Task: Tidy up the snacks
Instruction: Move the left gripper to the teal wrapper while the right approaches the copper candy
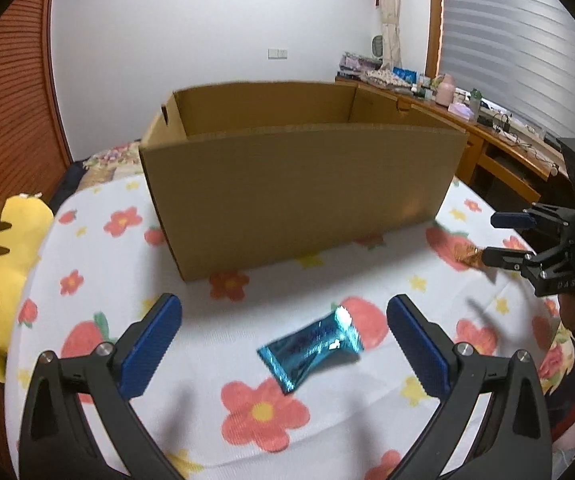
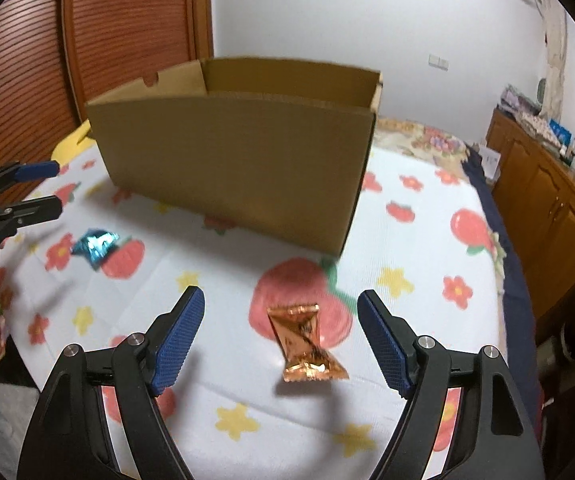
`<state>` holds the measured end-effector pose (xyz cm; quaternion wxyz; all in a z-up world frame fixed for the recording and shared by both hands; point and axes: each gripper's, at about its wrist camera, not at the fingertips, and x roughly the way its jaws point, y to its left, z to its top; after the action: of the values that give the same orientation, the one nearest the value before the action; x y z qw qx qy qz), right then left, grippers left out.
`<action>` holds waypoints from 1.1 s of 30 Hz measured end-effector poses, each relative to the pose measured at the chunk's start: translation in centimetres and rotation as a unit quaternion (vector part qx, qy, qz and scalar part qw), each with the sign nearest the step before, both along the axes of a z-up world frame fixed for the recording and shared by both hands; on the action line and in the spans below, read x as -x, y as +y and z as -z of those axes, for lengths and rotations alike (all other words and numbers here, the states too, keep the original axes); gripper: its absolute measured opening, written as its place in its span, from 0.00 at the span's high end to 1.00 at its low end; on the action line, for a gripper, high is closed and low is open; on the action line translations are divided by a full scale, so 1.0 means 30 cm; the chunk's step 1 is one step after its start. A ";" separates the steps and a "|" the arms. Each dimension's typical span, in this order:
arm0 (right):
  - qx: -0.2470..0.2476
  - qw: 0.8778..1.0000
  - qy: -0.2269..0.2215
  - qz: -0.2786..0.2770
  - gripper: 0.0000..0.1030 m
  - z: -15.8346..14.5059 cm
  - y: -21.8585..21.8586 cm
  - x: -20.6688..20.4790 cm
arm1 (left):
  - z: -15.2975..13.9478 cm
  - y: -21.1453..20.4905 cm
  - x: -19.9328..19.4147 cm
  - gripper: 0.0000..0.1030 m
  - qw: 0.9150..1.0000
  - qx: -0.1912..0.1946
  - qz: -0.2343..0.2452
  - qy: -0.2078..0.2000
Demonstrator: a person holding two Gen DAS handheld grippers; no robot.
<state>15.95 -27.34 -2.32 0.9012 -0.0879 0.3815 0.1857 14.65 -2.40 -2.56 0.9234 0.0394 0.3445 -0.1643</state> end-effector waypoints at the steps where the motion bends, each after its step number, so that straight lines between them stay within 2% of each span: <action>1: 0.002 1.000 0.007 0.000 0.22 0.014 -0.005 -0.003 | 0.014 0.000 0.002 0.00 1.000 -0.001 0.000 0.005; 5: 0.008 0.999 0.031 0.000 0.23 0.054 -0.023 -0.022 | 0.046 0.003 0.010 0.00 1.000 -0.002 0.004 0.018; 8: 0.012 0.998 0.054 0.003 0.30 0.082 -0.037 -0.042 | 0.062 0.004 0.012 0.00 1.000 -0.005 0.007 0.024; 15: 0.021 0.997 0.069 0.001 0.41 0.108 -0.051 -0.043 | 0.087 0.005 0.012 0.00 0.999 -0.011 0.010 0.033; 16: 0.024 0.998 0.066 0.002 0.44 0.109 -0.051 -0.041 | 0.089 0.003 0.012 0.00 0.999 -0.013 0.011 0.034; 19: 0.020 0.998 0.060 0.006 0.65 0.105 -0.060 -0.042 | 0.098 0.000 0.009 0.00 0.999 -0.016 0.014 0.039; 20: 0.019 0.998 0.060 0.007 0.67 0.105 -0.060 -0.044 | 0.100 -0.001 0.007 0.00 0.999 -0.017 0.015 0.041; 33: 0.016 0.999 0.040 0.003 0.67 0.116 -0.059 -0.036 | 0.122 -0.036 -0.010 0.01 0.997 -0.052 0.036 0.051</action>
<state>17.04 -29.11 -5.80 0.8844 -0.0931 0.4205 0.1800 14.95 -3.49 -6.22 0.8949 0.0913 0.3975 -0.1813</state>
